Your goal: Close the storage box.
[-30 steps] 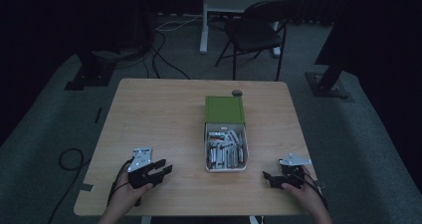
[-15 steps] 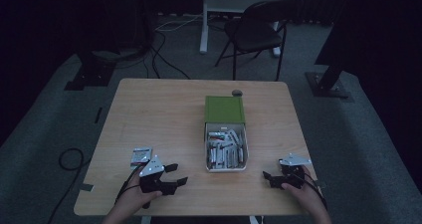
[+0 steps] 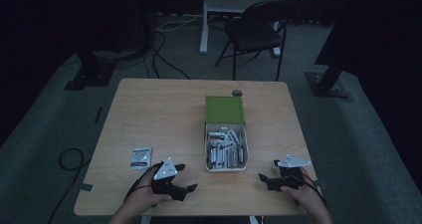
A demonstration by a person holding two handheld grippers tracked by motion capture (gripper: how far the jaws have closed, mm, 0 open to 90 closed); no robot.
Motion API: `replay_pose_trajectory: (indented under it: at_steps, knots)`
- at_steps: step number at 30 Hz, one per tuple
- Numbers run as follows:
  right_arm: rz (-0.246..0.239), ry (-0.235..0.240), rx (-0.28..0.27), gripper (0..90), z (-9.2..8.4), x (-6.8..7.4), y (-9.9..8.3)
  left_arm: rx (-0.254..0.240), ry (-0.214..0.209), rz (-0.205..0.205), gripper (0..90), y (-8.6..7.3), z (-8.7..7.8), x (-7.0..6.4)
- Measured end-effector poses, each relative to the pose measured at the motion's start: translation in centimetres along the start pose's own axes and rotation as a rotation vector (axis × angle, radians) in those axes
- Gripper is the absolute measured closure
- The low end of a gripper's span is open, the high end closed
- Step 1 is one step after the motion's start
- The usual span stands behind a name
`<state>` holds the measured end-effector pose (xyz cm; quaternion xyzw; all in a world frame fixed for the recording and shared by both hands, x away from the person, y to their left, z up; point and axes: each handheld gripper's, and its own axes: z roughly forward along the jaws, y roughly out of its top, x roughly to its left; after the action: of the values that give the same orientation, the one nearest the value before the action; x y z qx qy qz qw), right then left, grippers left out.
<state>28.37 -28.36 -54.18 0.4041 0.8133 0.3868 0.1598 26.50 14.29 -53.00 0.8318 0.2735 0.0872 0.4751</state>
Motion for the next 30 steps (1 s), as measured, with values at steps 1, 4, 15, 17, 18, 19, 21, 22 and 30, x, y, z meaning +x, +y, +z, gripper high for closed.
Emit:
replay_pose_trajectory:
  at_steps: [1,4,15,17,18,19,21,22,30]
  knots:
    - [0.000,0.000,0.000,13.1,0.0,0.0,0.0,0.000,0.002,0.002,14.7,0.1,0.1,0.0]
    - [-0.019,0.017,-0.030,12.3,-0.4,0.6,0.8,-0.003,0.009,0.010,14.7,0.4,0.5,0.1]
    - [-0.029,0.060,-0.070,12.3,-0.3,1.6,1.5,-0.060,0.045,-0.006,14.7,1.2,1.1,0.3]
    - [-0.026,0.066,-0.073,12.3,-0.2,1.7,1.5,-0.066,0.049,-0.003,14.7,1.4,1.2,0.3]
    - [-0.024,0.072,-0.081,12.3,-0.2,1.7,1.6,-0.067,0.050,-0.003,14.7,1.5,1.2,0.3]
    - [-0.025,0.071,-0.090,12.3,-0.1,1.8,1.6,-0.072,0.051,-0.004,14.7,1.6,1.3,0.3]
    - [-0.022,0.073,-0.105,12.3,-0.1,1.8,1.7,-0.080,0.057,-0.002,14.7,1.8,1.3,0.3]
    - [-0.024,0.076,-0.114,12.3,-0.2,1.9,1.8,-0.087,0.058,-0.001,14.7,1.9,1.4,0.3]
    - [-0.024,0.081,-0.152,12.3,-0.2,2.1,2.2,-0.135,0.071,-0.004,14.8,2.8,1.5,0.3]
